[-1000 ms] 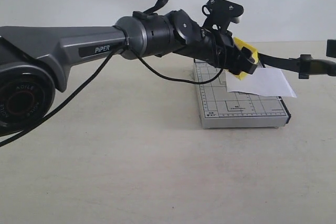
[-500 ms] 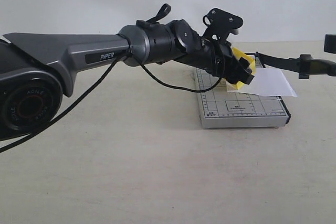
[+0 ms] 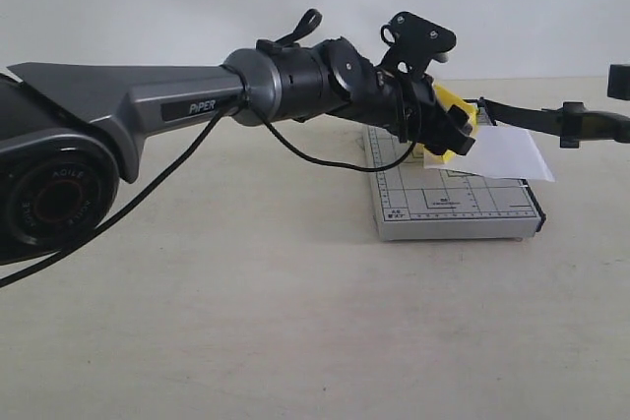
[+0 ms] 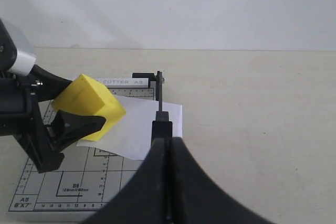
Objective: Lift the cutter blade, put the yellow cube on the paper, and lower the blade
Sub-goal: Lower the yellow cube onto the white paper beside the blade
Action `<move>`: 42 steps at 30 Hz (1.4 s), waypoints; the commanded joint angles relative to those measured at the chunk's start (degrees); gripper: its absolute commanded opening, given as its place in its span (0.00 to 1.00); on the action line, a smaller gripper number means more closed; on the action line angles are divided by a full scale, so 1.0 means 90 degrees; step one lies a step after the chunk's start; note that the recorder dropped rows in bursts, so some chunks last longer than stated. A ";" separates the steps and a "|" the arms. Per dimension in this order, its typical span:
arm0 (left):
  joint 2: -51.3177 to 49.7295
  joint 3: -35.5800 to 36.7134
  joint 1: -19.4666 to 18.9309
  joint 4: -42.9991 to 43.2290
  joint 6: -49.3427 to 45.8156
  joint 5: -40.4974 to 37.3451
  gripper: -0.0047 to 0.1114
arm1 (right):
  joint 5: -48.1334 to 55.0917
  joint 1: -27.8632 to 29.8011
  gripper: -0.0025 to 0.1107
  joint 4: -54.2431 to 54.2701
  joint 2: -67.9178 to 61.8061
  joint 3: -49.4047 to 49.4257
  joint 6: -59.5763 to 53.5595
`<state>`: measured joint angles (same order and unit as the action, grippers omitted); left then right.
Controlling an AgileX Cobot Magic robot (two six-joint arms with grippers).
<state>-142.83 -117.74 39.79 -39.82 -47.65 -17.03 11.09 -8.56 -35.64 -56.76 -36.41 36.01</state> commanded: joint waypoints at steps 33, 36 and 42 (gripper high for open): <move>-0.0007 -0.0030 0.0101 -0.0825 -0.0054 0.0784 0.08 | -0.0066 0.0000 0.02 0.0061 0.0020 -0.0027 -0.0018; 0.0050 -0.0030 0.0101 -0.1191 -0.0040 0.0584 0.08 | -0.0066 0.0000 0.02 0.0061 0.0020 -0.0027 -0.0018; -0.0084 -0.0019 0.0232 -0.1191 -0.0379 0.0205 0.08 | -0.0066 0.0000 0.02 0.0061 0.0020 -0.0027 -0.0018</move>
<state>-143.57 -117.86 41.00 -49.88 -49.25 -14.75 11.09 -8.56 -35.25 -56.76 -36.41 36.01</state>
